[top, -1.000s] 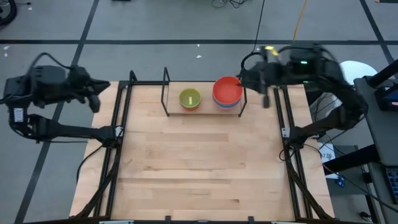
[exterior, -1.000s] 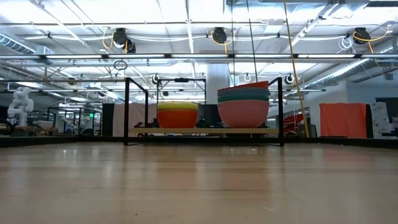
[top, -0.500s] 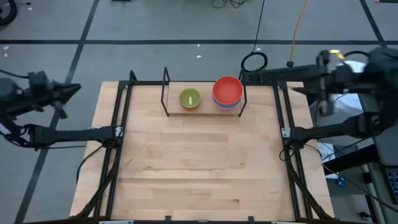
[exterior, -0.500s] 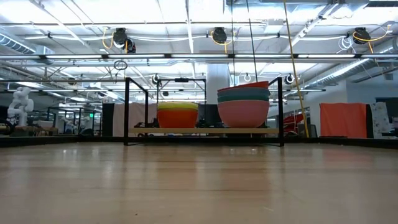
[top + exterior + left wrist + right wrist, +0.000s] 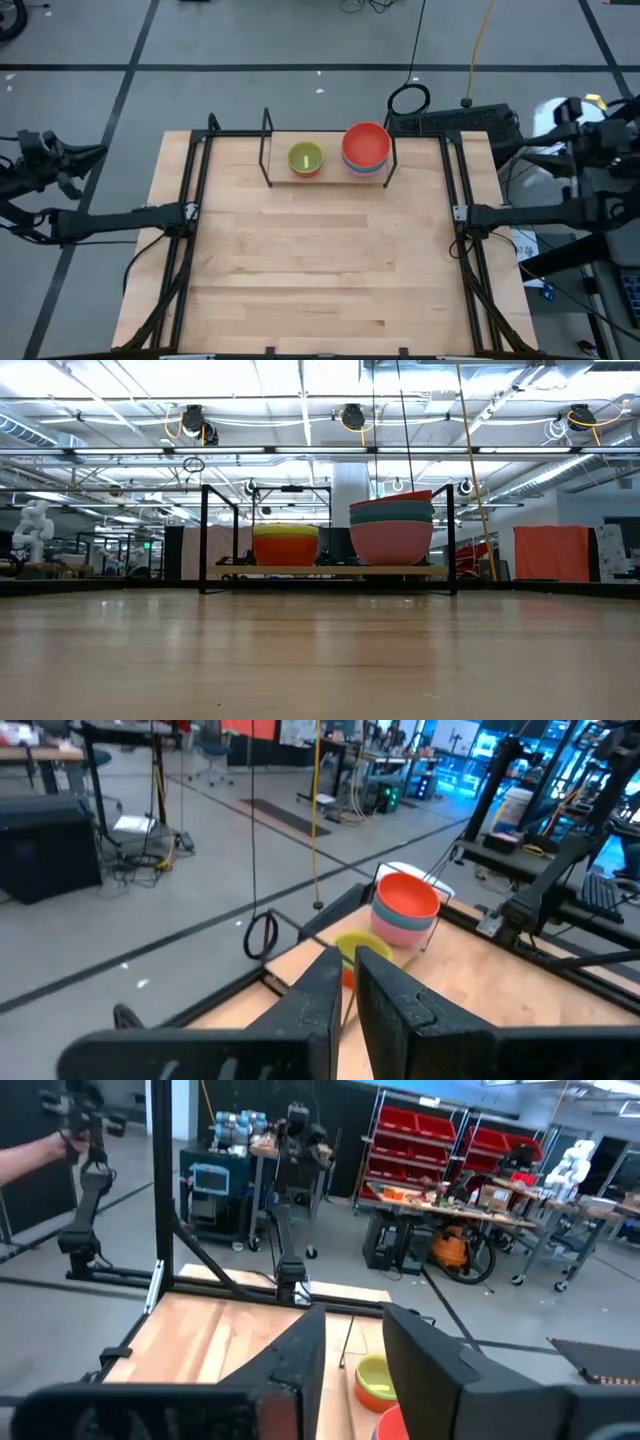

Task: Place and stack bowls onto a shelf
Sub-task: Return to Home Position

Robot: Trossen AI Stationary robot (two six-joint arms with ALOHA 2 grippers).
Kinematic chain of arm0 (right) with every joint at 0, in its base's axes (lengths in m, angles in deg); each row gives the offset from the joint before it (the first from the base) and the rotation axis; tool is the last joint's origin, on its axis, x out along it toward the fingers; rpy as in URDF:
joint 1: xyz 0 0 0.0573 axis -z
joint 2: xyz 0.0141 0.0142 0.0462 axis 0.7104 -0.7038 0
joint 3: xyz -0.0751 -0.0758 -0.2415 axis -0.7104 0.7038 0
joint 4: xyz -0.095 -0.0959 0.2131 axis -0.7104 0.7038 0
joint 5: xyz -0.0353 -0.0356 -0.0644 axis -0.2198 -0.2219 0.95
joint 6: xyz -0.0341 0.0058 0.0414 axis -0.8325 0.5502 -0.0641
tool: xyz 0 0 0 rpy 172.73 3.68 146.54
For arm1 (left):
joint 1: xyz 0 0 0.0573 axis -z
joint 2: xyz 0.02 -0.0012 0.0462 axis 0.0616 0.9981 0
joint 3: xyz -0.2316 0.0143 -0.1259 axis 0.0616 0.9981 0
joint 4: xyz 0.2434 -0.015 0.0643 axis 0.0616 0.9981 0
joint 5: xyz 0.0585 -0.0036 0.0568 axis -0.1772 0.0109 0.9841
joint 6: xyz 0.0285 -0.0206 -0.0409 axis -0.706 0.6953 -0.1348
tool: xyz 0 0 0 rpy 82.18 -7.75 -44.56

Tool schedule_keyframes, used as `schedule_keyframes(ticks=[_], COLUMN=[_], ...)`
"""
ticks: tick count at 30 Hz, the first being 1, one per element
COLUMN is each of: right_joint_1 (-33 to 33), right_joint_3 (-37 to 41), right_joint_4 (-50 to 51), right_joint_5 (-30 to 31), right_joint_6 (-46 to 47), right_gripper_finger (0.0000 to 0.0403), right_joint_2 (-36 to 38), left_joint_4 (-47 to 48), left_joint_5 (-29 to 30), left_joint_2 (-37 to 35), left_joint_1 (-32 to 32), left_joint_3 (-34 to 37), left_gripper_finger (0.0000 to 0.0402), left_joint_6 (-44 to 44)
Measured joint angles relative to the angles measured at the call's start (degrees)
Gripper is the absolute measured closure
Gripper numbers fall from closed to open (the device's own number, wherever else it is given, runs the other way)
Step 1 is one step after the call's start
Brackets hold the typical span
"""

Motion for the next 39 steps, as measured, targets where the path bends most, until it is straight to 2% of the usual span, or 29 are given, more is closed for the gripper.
schedule_keyframes(ticks=[6, 11, 16, 21, 27, 39], right_joint_1=[0.02, 0.02, 0.02, 0.59, 1.07, 1.05], right_joint_3=[0.0, 1.2, 5.55, 13.31, 23.8, 41.14], right_joint_4=[1.11, 3.63, 4.23, 3.31, -1.47, -9.81], right_joint_5=[3.24, 4.14, 4.33, 4.41, 4.38, 4.31], right_joint_6=[2.48, 2.76, 5.57, 5.75, 6.17, 10.37], right_gripper_finger=[0.035, 0.0397, 0.0397, 0.0401, 0.0402, 0.0402], right_joint_2=[2.51, 3.93, 6.51, 10.81, 17.78, 32.68], left_joint_4=[0.37, 0.39, 0.35, 0.35, 0.36, 0.35], left_joint_5=[-0.36, -0.48, -0.47, -0.46, -0.56, -1.42], left_joint_2=[-1.68, -2.89, -5.2, -8.63, -12.26, -18.78], left_joint_1=[-0.07, -0.07, -0.07, -0.13, -1.91, -7.34], left_joint_3=[-0.02, 0.02, 0.02, 0.02, 0.16, 0.17], left_gripper_finger=[0.0367, 0.0396, 0.0396, 0.0391, 0.0372, 0.0369], left_joint_6=[0.37, -2.06, -2.47, -2.49, -3.28, -4.34])
